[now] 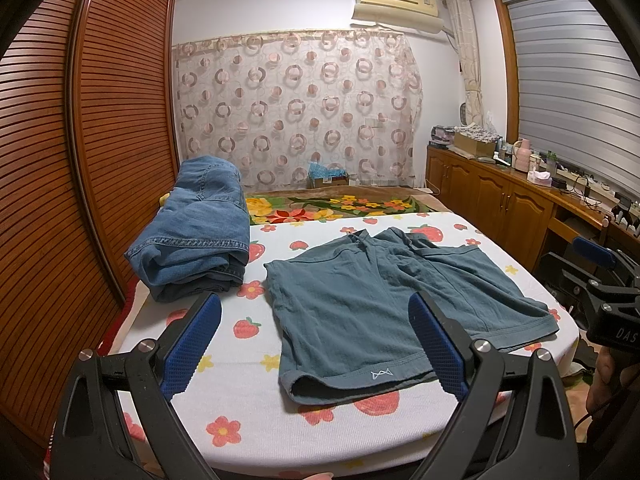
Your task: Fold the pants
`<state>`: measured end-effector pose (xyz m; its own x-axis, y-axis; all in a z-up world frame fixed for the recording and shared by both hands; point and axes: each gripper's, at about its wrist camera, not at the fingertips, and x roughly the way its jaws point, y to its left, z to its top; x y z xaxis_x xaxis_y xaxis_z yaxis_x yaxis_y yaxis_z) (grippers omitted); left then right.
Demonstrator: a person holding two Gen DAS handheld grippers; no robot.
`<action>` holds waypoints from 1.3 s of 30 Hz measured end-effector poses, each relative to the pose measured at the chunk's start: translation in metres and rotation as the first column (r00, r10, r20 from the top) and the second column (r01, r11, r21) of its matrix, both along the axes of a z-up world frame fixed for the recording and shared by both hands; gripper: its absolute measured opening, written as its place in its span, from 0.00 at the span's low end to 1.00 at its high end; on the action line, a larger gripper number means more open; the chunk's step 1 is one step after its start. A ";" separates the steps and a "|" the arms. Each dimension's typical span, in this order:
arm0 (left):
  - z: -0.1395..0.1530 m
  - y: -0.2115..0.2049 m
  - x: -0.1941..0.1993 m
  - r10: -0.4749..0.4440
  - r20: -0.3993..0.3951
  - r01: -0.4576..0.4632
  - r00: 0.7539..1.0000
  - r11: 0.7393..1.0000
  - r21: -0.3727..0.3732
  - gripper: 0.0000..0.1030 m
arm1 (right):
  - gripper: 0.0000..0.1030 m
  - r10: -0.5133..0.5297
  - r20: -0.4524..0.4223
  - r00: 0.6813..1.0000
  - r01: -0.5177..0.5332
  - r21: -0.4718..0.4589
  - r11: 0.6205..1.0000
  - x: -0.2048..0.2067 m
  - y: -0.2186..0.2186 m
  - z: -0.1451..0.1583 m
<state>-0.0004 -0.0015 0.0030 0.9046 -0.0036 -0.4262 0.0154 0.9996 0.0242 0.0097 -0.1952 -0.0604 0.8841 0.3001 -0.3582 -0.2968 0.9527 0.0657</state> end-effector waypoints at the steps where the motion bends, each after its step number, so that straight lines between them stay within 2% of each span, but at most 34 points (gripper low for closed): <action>1: 0.000 0.000 0.000 0.000 0.000 0.000 1.000 1.000 0.000 0.92 | 1.00 0.000 0.000 1.000 0.000 0.000 1.000 0.000 0.000 0.000; 16: 0.000 0.000 0.000 0.001 0.000 -0.001 1.000 1.000 -0.002 0.92 | 1.00 0.004 0.001 1.000 -0.004 -0.002 1.000 0.000 0.002 -0.001; 26: 0.010 0.001 -0.005 0.000 -0.007 0.000 1.000 1.000 -0.004 0.92 | 1.00 0.011 -0.007 1.000 -0.011 -0.002 1.000 0.005 0.005 -0.004; 39: -0.022 0.005 0.004 -0.018 -0.071 0.016 0.997 0.999 -0.032 0.92 | 1.00 0.038 -0.061 0.997 -0.039 -0.011 0.999 0.016 0.008 -0.014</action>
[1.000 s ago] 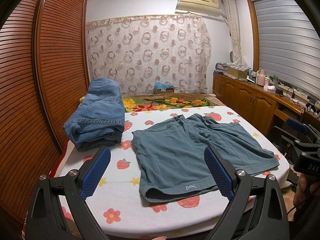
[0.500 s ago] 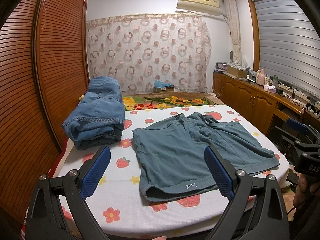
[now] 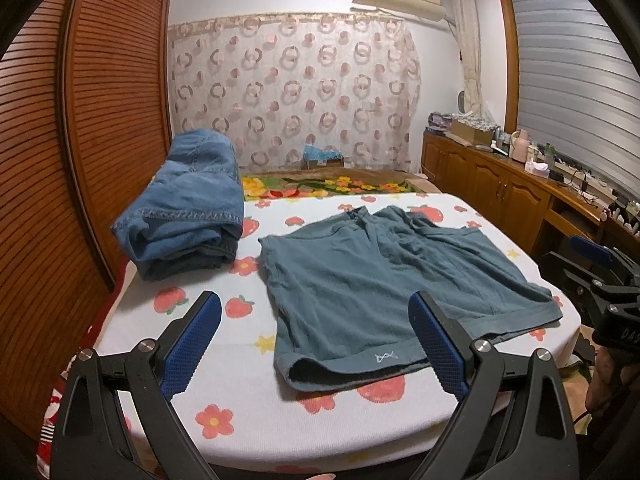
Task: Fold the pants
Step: 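Move the right tool to the shorts' waistband edge and close on it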
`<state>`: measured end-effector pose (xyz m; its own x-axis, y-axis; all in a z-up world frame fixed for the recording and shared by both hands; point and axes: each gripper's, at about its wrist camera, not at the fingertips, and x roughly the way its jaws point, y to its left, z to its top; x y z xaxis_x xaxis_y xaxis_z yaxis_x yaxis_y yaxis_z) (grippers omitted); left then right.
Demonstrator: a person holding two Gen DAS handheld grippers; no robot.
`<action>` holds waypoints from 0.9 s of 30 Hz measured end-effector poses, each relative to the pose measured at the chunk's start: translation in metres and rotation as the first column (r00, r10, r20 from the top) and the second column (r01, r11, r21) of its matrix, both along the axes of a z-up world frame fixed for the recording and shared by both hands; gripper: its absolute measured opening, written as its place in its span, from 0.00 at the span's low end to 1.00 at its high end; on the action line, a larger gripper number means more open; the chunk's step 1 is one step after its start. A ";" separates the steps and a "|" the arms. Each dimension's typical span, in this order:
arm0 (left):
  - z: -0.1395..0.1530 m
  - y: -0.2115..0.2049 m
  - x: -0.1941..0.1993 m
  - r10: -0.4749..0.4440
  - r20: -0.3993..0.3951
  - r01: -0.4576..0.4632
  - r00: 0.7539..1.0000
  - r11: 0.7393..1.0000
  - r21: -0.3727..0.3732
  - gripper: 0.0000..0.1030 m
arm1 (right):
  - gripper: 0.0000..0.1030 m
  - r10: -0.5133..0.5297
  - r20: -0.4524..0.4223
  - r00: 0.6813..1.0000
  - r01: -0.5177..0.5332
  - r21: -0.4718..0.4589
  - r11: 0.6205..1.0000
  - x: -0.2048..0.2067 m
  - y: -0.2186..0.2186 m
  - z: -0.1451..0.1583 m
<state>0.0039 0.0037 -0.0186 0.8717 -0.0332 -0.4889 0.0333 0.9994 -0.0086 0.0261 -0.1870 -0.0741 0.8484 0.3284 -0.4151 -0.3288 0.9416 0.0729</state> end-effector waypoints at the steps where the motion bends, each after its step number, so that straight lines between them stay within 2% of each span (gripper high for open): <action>1: -0.002 0.001 0.001 -0.001 -0.006 0.001 1.000 1.000 -0.001 0.92 | 1.00 -0.005 -0.003 1.000 0.005 -0.006 1.000 0.001 0.001 -0.001; 8: -0.015 0.011 0.006 -0.006 -0.031 0.006 0.999 1.000 -0.023 0.92 | 1.00 0.021 -0.028 0.999 -0.021 -0.018 1.000 0.007 0.004 -0.002; 17: -0.030 0.031 0.018 0.000 -0.076 0.000 0.997 1.000 -0.003 0.92 | 0.98 0.115 -0.070 0.991 -0.118 -0.041 0.992 0.019 0.013 -0.006; 27: -0.050 0.058 0.027 0.011 -0.138 -0.010 0.990 1.000 0.001 0.92 | 0.92 0.249 -0.144 0.958 -0.256 -0.034 0.966 0.040 0.020 -0.009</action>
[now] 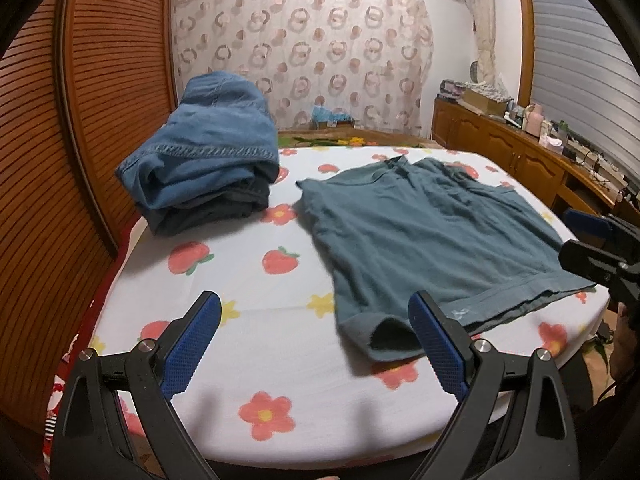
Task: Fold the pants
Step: 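Move the right tool to the shorts' waistband edge and close on it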
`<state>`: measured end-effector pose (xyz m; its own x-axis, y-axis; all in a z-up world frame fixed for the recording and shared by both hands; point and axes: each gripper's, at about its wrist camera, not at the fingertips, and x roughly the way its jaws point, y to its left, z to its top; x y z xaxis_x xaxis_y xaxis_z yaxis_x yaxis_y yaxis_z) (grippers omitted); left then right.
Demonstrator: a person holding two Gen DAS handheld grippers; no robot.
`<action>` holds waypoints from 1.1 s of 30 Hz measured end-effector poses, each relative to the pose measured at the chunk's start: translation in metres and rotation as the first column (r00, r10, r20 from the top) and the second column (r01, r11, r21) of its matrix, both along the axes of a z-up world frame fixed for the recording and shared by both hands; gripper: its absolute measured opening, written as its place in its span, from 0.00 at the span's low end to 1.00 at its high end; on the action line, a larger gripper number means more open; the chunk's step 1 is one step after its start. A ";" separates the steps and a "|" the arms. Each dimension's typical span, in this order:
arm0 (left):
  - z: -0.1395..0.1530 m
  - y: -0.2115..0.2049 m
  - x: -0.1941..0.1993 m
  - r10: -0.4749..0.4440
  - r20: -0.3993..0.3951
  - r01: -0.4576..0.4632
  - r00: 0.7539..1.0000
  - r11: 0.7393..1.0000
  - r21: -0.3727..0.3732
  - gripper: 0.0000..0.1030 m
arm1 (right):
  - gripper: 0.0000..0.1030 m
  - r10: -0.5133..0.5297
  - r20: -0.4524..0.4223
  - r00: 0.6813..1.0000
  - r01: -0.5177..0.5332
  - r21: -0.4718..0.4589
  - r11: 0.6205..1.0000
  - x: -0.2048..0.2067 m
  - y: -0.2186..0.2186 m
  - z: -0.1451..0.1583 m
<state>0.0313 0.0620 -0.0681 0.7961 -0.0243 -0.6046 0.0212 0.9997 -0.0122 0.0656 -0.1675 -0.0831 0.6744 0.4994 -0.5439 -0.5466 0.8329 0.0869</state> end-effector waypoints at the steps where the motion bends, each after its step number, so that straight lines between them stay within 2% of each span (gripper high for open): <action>1: -0.002 0.002 0.001 0.000 -0.007 0.000 1.000 1.000 -0.001 0.92 | 0.91 0.014 -0.005 1.000 -0.014 -0.001 1.000 0.002 0.001 0.000; 8: -0.014 0.021 0.005 0.027 -0.046 -0.027 0.999 1.000 -0.009 0.92 | 0.80 0.120 -0.063 0.991 -0.123 -0.035 0.992 0.016 0.017 -0.011; 16: -0.031 0.035 0.008 0.049 -0.094 -0.049 0.994 0.999 -0.003 0.92 | 0.66 0.231 -0.165 0.959 -0.246 -0.079 0.966 0.038 0.036 -0.024; 22: -0.039 0.046 0.009 0.065 -0.115 -0.065 0.991 0.998 -0.003 0.92 | 0.58 0.277 -0.202 0.939 -0.303 -0.109 0.947 0.044 0.043 -0.020; 26: -0.042 0.051 0.009 0.075 -0.123 -0.076 0.990 0.997 -0.001 0.92 | 0.49 0.310 -0.222 0.924 -0.340 -0.112 0.934 0.046 0.044 -0.017; 33: -0.044 0.054 0.009 0.083 -0.127 -0.084 0.988 0.996 -0.003 0.92 | 0.49 0.336 -0.234 0.912 -0.370 -0.121 0.921 0.056 0.042 -0.012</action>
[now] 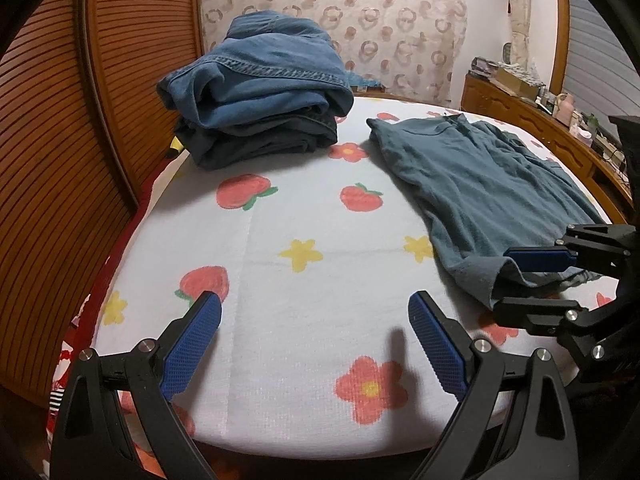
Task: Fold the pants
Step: 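Move the right tool to the shorts' waistband edge and close on it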
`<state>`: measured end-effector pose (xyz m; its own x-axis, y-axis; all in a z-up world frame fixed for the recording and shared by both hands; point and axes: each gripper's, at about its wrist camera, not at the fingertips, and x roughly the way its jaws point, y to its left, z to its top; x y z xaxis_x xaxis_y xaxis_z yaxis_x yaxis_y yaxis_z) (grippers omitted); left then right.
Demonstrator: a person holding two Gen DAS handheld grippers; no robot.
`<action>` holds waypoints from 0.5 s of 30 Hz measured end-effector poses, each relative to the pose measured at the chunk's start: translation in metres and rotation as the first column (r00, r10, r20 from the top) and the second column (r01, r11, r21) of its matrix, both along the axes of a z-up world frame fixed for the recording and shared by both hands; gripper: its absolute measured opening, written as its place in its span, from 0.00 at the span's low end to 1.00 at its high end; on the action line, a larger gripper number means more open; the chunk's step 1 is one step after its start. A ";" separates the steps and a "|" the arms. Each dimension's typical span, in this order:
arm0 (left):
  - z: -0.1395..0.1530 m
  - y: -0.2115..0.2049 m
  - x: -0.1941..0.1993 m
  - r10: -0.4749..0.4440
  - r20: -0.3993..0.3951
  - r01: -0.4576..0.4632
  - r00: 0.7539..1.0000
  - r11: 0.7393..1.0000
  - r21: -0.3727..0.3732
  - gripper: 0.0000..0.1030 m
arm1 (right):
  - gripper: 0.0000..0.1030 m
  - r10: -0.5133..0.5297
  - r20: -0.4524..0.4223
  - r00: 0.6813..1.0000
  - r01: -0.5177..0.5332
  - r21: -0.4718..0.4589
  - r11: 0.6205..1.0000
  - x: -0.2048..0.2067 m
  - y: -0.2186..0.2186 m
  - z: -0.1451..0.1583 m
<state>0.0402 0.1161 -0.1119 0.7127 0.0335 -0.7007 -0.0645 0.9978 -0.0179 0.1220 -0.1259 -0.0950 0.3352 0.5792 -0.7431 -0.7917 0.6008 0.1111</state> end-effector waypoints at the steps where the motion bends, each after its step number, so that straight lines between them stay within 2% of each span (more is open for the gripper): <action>1: 0.000 0.000 0.000 0.001 -0.001 -0.001 1.000 1.000 0.000 0.92 | 0.49 0.002 0.003 1.000 -0.002 -0.004 1.000 0.001 0.002 -0.002; 7: -0.002 0.000 0.001 -0.001 -0.005 0.001 1.000 1.000 -0.004 0.92 | 0.49 0.026 0.038 0.999 -0.024 -0.039 0.999 0.002 0.014 -0.003; 10: -0.003 -0.002 0.001 -0.004 -0.006 0.004 1.000 1.000 -0.003 0.92 | 0.42 0.037 0.056 0.998 -0.035 -0.046 0.998 0.001 0.021 -0.004; 13: -0.003 -0.002 0.001 -0.004 -0.003 0.004 1.000 1.000 -0.006 0.92 | 0.25 0.036 0.077 0.996 -0.032 -0.048 0.998 -0.002 0.024 -0.008; 15: -0.001 -0.005 0.001 -0.010 0.001 0.010 1.000 1.000 -0.009 0.92 | 0.06 0.029 0.060 0.998 -0.028 -0.017 0.999 0.001 0.018 -0.006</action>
